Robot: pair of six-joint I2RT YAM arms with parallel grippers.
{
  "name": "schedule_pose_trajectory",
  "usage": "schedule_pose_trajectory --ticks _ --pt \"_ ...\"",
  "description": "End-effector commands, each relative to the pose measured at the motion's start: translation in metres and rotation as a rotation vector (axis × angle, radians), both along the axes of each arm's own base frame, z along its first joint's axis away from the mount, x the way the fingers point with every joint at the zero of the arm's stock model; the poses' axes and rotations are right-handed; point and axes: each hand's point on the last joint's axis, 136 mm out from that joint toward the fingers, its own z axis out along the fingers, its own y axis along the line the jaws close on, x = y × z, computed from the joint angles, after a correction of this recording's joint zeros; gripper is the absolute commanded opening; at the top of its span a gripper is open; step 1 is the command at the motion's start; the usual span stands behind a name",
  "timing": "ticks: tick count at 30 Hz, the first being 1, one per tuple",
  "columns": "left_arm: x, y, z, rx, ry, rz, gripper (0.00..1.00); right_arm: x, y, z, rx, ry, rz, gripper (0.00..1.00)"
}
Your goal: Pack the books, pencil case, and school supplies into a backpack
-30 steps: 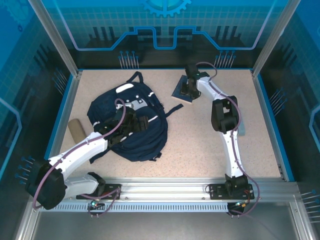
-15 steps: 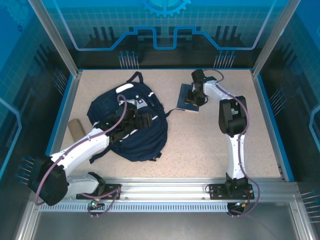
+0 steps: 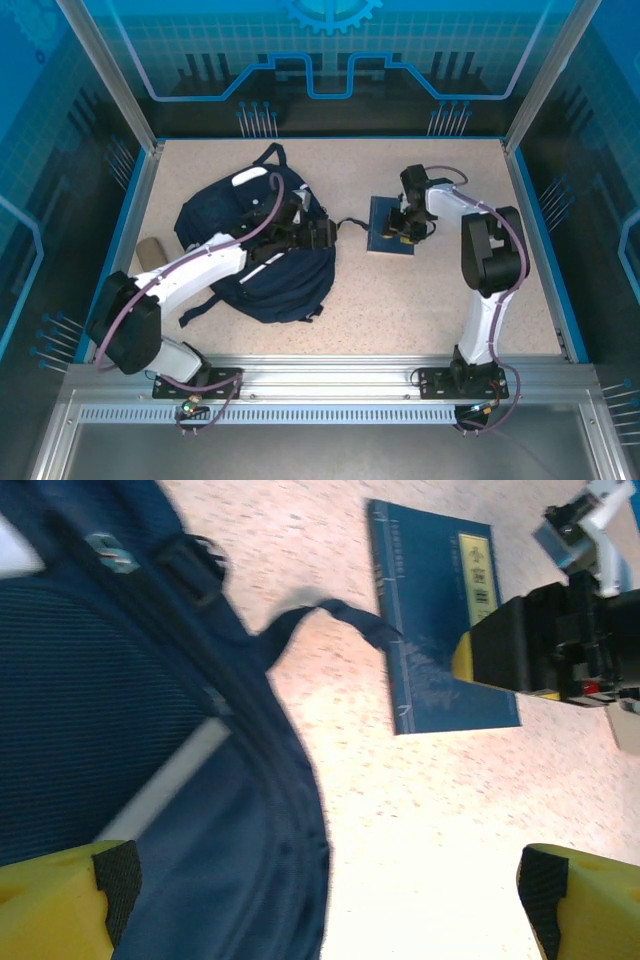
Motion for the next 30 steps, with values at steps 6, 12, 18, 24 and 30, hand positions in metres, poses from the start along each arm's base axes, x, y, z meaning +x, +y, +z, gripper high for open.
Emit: schedule_pose_trajectory --ticks 6,12,18,24,30 --pt "-0.003 -0.077 -0.008 -0.06 0.103 -0.132 0.97 -0.096 -0.002 -0.015 0.056 0.175 -0.022 0.5" --pt "-0.001 -0.113 -0.037 -0.085 0.204 -0.162 0.89 -0.133 -0.003 -0.005 0.084 0.184 -0.039 0.49" --pt "0.0 -0.138 -0.057 -0.079 0.261 -0.174 0.81 -0.1 -0.017 0.049 0.036 -0.059 -0.069 0.59" --pt "0.0 -0.158 -0.083 -0.095 0.326 -0.175 0.7 -0.084 -0.05 0.036 -0.092 -0.054 -0.16 0.64" --pt "0.0 -0.169 -0.103 -0.073 0.368 -0.175 0.56 -0.075 -0.06 0.019 -0.149 -0.022 -0.175 0.64"
